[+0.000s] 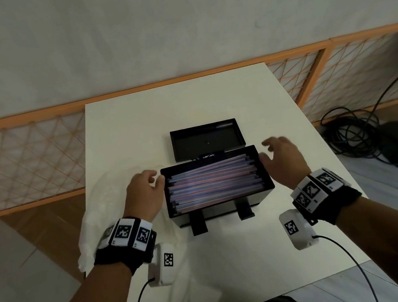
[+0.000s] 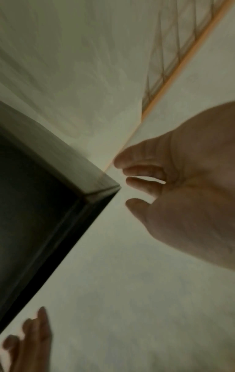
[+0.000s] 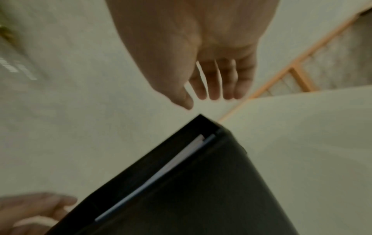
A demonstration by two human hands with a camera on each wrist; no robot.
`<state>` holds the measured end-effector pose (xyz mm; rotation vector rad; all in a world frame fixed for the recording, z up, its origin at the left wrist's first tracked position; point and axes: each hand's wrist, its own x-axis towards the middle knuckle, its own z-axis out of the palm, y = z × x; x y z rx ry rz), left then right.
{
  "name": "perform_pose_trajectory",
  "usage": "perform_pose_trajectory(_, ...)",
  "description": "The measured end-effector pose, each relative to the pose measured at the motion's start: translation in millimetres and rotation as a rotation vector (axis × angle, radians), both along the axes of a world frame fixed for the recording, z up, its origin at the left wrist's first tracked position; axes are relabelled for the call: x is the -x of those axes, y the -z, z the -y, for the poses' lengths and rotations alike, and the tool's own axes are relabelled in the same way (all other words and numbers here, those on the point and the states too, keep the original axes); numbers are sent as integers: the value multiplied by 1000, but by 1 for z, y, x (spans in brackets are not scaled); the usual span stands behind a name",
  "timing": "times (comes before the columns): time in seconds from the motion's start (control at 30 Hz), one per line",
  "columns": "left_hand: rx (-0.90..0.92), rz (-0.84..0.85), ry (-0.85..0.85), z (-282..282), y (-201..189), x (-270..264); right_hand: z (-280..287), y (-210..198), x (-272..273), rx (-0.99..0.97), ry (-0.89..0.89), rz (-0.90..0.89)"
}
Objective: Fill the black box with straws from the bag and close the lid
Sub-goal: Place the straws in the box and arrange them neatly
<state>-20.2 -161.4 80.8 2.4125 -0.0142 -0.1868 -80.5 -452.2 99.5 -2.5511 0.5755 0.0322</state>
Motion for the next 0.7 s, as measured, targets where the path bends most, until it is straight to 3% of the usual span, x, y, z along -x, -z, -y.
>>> perform_pose_trajectory(0.03,2,70,-6,2,-6,0,-4,-6,-1,1,6,82)
perform_pose_trajectory(0.1,27,83,29,9,-18,1,-14,-16,-5,-37,-17,74)
perform_pose_trajectory(0.2,-3,-63,197,21,-27,4,-22,-21,-14,-123,11,-124)
perform_pose_trajectory(0.37,-300,-163,479,31,-16,15,-33,-16,-30,-275,46,-361)
perform_pose_trajectory(0.47,-339,-149,527,30,-12,19,-39,-6,-32,-329,53,-409)
perform_pose_trajectory(0.7,-231,-79,559,23,-8,19,-28,-7,-35,-276,49,-389)
